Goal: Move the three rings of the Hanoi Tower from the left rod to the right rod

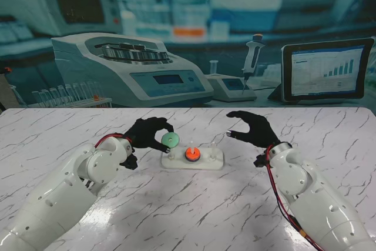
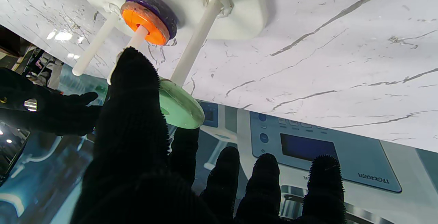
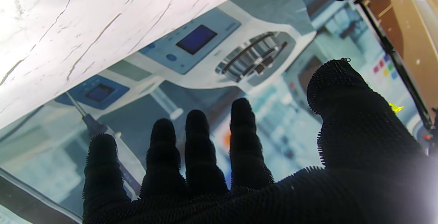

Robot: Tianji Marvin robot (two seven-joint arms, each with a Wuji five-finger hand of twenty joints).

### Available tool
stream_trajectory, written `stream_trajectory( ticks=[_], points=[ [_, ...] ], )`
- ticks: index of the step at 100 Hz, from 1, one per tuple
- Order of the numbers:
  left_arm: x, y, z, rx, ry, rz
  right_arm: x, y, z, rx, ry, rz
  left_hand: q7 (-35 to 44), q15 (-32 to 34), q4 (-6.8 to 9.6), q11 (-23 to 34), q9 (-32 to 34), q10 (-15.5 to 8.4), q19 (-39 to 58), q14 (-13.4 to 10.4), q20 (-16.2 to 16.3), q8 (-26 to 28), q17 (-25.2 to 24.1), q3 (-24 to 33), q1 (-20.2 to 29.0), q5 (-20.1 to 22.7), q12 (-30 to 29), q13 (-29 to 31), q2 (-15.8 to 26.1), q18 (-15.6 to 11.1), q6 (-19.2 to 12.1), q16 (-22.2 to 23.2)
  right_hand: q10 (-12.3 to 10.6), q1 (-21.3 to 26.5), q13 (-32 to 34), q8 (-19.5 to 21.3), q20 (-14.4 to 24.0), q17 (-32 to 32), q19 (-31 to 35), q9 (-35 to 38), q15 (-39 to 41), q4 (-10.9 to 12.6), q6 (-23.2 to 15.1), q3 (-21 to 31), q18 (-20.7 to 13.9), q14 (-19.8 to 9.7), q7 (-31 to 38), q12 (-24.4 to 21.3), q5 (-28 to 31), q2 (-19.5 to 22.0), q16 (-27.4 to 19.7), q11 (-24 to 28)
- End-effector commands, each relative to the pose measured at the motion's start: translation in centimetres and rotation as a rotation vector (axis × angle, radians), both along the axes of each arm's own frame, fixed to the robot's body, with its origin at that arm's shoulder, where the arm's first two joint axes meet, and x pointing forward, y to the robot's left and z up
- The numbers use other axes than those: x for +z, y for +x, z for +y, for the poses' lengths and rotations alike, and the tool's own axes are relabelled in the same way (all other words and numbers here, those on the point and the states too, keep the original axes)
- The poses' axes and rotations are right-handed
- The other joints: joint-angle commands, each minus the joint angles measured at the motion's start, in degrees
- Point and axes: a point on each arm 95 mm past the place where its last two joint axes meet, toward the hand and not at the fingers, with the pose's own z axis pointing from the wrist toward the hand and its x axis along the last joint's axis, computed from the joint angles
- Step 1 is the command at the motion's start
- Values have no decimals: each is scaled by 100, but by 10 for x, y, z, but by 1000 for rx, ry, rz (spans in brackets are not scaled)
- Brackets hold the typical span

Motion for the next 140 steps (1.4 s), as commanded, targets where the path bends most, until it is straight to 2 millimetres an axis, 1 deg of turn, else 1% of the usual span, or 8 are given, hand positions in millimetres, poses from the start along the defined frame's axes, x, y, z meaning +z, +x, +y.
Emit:
stream_trajectory(
  ticks=[1,60,89,140],
  points=[
    [6,0,-8,-40,-16,-9,-2,-2,4,4,12,-2,907,-82,-69,-36,42,-112,158,-74,63,303,-40,217,403,676,0,35,331,181,-671,3,-30,101,-41,-63,39,-76,40,130,31,122,-21,-83,-421,34,40,32,168,90,57,38],
    [18,13,-32,-127,-69,-10,1,-3,-6,-25,7,-21,895,-75,-78,-38,51,-114,168,-71,66,278,-34,212,387,710,-1,49,337,190,-667,2,-49,102,-51,-64,39,-69,42,114,62,121,-30,-103,-424,17,43,30,164,119,55,38],
    [23,18,-54,-176,-116,-5,1,-2,-13,-59,9,-26,901,-74,-78,-38,55,-118,179,-73,69,277,-31,209,374,715,0,56,336,192,-680,3,-66,110,-73,-67,40,-70,44,120,33,122,-45,-112,-425,-1,39,27,162,154,44,29],
    [15,24,-87,-247,-143,45,7,-1,-23,-90,8,-58,891,-82,-76,-45,31,-123,168,-64,62,267,-34,213,372,700,-2,42,355,184,-664,-1,-29,197,-37,-61,40,-66,43,133,59,123,-23,-148,-426,34,62,36,202,163,65,52]
  ],
)
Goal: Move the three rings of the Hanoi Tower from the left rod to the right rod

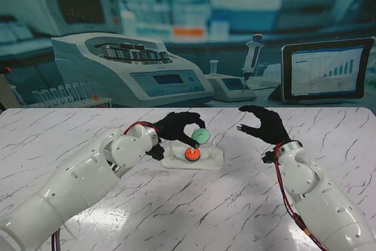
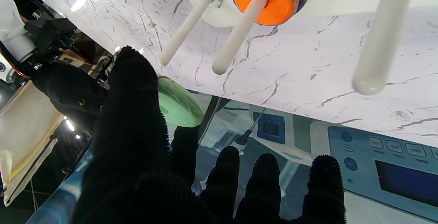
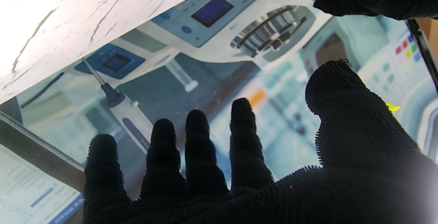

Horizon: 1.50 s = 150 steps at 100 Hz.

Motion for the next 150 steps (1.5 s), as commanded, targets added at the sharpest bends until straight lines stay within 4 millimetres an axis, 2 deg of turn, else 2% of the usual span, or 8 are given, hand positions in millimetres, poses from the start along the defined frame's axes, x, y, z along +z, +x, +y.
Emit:
stream_trajectory(
  ticks=[1,30,72,150],
  points=[
    [2,-2,-12,-42,-23,1,-2,-2,3,2,9,-2,841,-80,97,-45,8,-118,162,-66,62,268,-38,267,370,638,-2,43,352,178,-664,0,-27,131,-39,-61,40,-66,43,131,58,123,-23,-73,-428,33,33,36,201,91,65,53],
    [-7,5,-24,-40,-26,13,-1,-4,0,-13,11,-8,849,-76,102,-37,6,-126,161,-89,62,259,-41,272,370,625,4,41,358,163,-662,3,-41,176,-42,-61,40,-64,44,125,94,122,-42,-114,-429,23,42,35,212,192,72,69],
    [-9,11,-35,-54,-11,20,1,-4,-1,-23,14,-16,873,-67,105,-32,-2,-122,174,-82,68,254,-42,275,371,613,10,44,348,167,-675,10,-93,299,-160,-72,46,-62,51,122,30,129,-91,-237,-461,-66,35,25,203,352,41,68],
    [-16,8,-45,-96,8,62,2,-5,-4,-39,14,-21,910,-80,107,-39,-14,-133,162,-96,63,237,-53,279,382,609,8,29,342,159,-664,6,-54,453,-65,-72,46,-55,50,118,123,148,-65,-355,-461,-4,61,26,242,378,95,122]
  ],
)
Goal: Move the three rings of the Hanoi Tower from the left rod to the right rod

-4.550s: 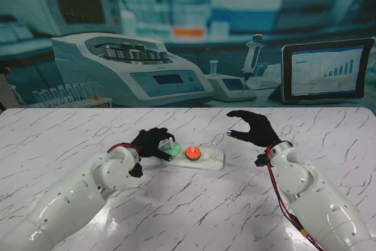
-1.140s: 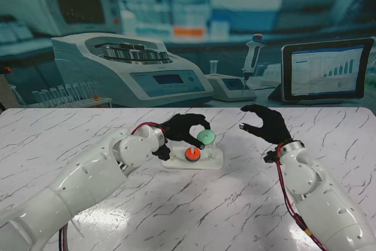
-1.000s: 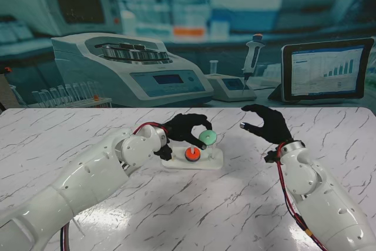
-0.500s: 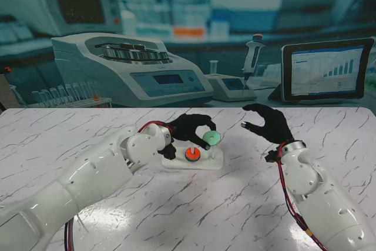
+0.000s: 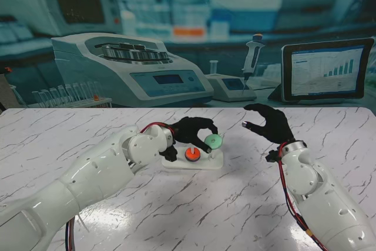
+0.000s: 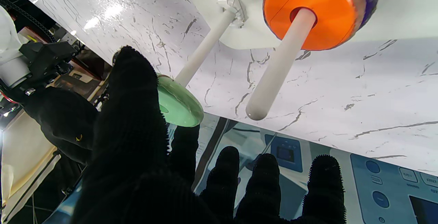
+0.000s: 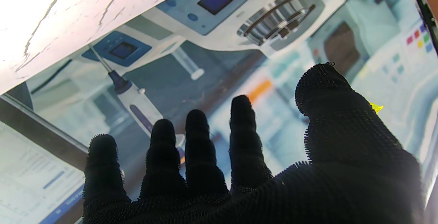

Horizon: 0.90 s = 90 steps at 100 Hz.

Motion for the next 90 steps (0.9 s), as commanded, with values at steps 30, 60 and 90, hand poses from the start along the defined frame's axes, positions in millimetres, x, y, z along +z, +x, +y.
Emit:
stream_trajectory(
  ticks=[30,60,90],
  points=[
    [-1,-2,-7,-37,-2,18,-3,-2,5,4,12,3,860,-77,110,-36,-14,-115,140,-83,63,236,-54,283,393,606,10,28,335,165,-661,8,-82,86,-57,-80,46,-50,51,114,157,146,-95,-100,-463,-26,-17,16,55,145,79,58],
    [0,-3,-8,-40,2,17,-3,-2,5,3,11,2,871,-73,112,-32,-4,-109,144,-80,68,237,-48,285,395,609,13,33,331,168,-665,12,-97,82,-72,-87,48,-52,52,111,90,147,-106,-108,-475,-53,-28,8,44,139,50,39],
    [0,-1,-7,-31,21,7,-4,-2,5,4,13,2,875,-48,113,-22,16,-128,187,-65,88,234,4,290,412,601,19,86,318,158,-631,23,-67,105,-48,-85,47,-57,49,115,86,147,-84,-105,-480,-29,-22,11,59,116,62,41]
  ],
)
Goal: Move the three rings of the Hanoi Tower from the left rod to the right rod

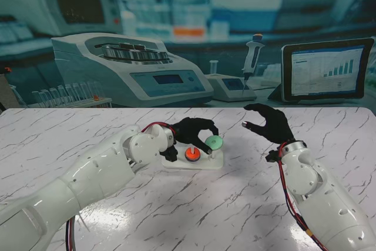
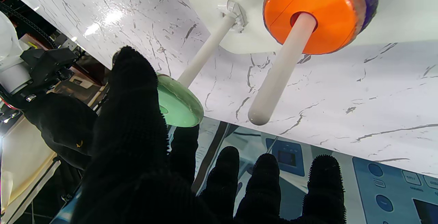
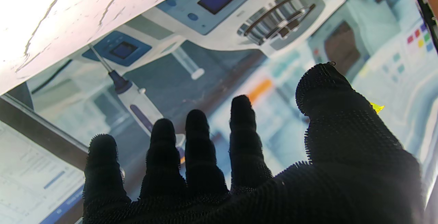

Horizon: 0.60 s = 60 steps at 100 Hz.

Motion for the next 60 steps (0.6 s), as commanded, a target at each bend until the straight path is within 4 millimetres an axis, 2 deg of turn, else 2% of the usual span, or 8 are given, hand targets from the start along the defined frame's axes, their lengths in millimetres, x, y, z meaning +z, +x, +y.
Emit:
stream_trajectory(
  ticks=[1,60],
  points=[
    [0,-2,-5,-16,2,-1,-3,-2,5,5,11,3,872,-45,114,-20,19,-122,197,-56,93,234,12,291,414,601,20,91,317,153,-627,25,-67,106,-106,-85,47,-57,49,116,-4,147,-82,-73,-480,-47,-21,12,59,113,54,40],
    [-3,1,-5,-28,45,-8,-3,-2,5,3,15,2,910,-25,130,-12,40,-117,286,-51,145,207,45,313,486,568,34,119,280,151,-607,48,-76,100,-74,-82,46,-45,52,110,97,149,-80,-84,-467,-30,-18,14,47,140,67,67]
  ],
)
